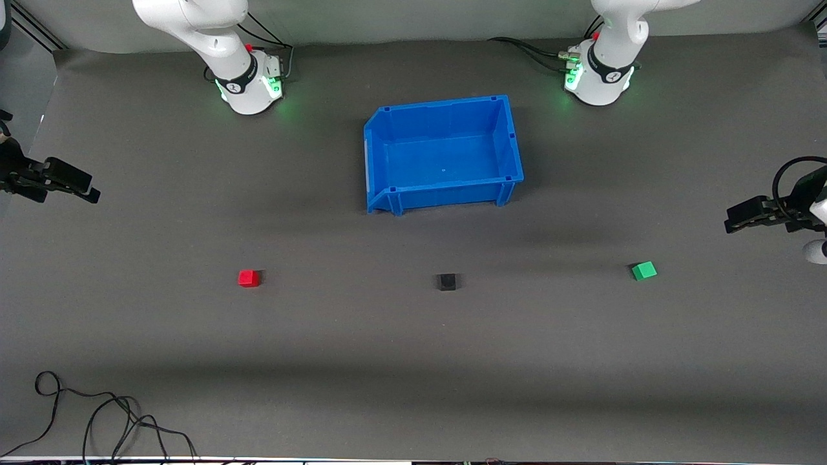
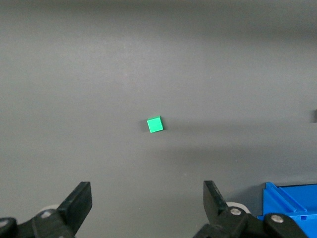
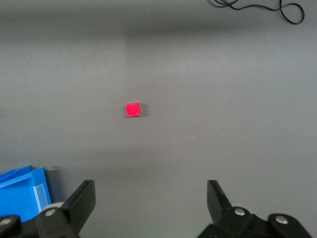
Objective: Attach green and red cubes to black cube
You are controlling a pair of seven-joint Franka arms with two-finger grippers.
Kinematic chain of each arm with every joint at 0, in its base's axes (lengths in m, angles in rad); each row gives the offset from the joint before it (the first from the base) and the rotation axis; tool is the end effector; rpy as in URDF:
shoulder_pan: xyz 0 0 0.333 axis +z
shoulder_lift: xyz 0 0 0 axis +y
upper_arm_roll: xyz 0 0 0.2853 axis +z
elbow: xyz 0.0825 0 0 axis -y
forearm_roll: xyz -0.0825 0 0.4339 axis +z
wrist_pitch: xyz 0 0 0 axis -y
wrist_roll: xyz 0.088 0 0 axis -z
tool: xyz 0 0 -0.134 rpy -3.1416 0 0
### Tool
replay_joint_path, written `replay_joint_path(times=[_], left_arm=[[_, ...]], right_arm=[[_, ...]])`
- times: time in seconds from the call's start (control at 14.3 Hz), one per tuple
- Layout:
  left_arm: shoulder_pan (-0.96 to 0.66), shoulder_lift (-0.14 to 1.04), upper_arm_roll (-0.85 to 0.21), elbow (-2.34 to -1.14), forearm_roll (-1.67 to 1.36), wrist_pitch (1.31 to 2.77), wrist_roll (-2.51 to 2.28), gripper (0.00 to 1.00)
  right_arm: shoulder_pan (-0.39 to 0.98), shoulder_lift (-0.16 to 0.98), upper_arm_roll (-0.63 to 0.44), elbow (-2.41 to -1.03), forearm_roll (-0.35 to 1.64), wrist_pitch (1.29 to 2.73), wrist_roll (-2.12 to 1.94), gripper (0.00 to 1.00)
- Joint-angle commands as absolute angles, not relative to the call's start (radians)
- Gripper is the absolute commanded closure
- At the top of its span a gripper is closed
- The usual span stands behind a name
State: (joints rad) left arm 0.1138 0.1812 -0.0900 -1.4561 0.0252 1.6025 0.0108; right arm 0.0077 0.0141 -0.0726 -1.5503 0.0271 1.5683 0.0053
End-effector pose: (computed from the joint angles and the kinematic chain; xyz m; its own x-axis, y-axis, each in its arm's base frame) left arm 0.6538 0.0228 0.5157 0.9993 0.0131 -0.0342 0.0128 -0.9999 -0.0086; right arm 0.6074 -0.0356 0.5688 0.9975 -0.0701 0.0038 -0.0699 -0.9972 -0.0261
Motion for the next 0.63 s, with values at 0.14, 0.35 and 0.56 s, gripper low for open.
replay_joint_path(times=[0.14, 0.35, 0.56], left_arm=[[0.117, 0.156, -0.089, -1.488, 0.026, 1.582, 0.002, 0.0], [0.124, 0.147, -0.087, -1.491, 0.026, 1.575, -0.003, 0.0], [0.147, 0.156, -0.087, -1.491, 0.025, 1.565, -0.015, 0.0]], right_arm=[[0.015, 0.011, -0.074, -1.54, 0.044, 1.555, 0.003, 0.0], [0.017, 0.014, -0.072, -1.54, 0.044, 1.554, 0.018, 0.0], [0.021, 0.02, -0.071, -1.531, 0.057, 1.555, 0.292, 0.0]])
